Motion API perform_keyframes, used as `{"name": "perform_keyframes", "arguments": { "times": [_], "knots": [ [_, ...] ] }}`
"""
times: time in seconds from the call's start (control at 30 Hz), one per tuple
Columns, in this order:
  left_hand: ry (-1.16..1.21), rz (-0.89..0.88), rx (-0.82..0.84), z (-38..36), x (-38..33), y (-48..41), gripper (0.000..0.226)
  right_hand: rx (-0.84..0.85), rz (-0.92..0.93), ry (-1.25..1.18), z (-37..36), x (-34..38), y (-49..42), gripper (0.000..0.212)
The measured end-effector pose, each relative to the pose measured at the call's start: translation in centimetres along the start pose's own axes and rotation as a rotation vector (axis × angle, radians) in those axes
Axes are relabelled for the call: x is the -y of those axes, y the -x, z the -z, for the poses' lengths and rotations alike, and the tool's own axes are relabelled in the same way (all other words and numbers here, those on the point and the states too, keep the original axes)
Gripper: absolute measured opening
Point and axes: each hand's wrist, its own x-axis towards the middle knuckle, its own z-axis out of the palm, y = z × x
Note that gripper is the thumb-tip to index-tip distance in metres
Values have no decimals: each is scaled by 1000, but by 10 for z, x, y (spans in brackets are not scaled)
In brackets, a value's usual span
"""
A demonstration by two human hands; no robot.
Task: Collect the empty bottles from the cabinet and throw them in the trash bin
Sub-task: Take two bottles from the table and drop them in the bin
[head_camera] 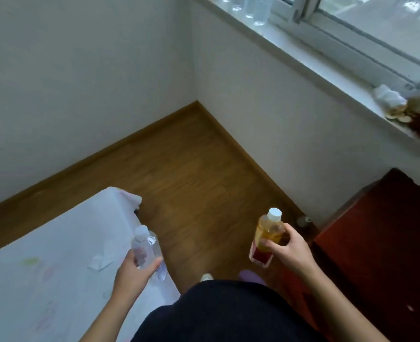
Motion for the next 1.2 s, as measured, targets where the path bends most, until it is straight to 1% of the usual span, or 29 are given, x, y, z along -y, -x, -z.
{"name": "perform_keyframes", "arguments": {
  "times": [0.1,0.2,0.23,0.33,0.4,0.5,0.6,0.7,0.83,0.93,1.03,1.1,1.2],
  "knots": [
    [65,15,-7,9,-19,-21,64,33,-5,33,-4,23,-31,57],
    [115,29,-25,14,-45,-50,63,62,24,63,-6,52,-73,73],
    [127,40,-44,15,-54,-60,62,69,41,77,-8,63,-90,75],
    [164,79,-134,20,-81,-91,64,95,76,112,-16,98,-148,56],
    [207,128,-207,24,-95,-108,65,132,117,125,-23,127,-187,50],
    [306,221,-337,29,-112,-122,65,236,197,135,-37,178,-241,48],
    [405,298,-456,37,-125,-131,61,358,279,177,-60,235,-293,51],
    [475,400,-557,47,-124,-136,57,459,379,227,-90,292,-331,49],
    [578,499,-664,67,-116,-153,50,542,463,291,-139,352,-372,47],
    [657,540,-713,85,-111,-177,53,558,487,344,-176,384,-396,51],
    [669,552,-690,115,-112,-216,45,532,468,367,-204,406,-418,58],
    [671,535,-662,141,-116,-250,46,497,433,377,-221,418,-435,61],
    [659,458,-620,186,-131,-302,45,436,401,385,-242,441,-455,56]
  ]
}}
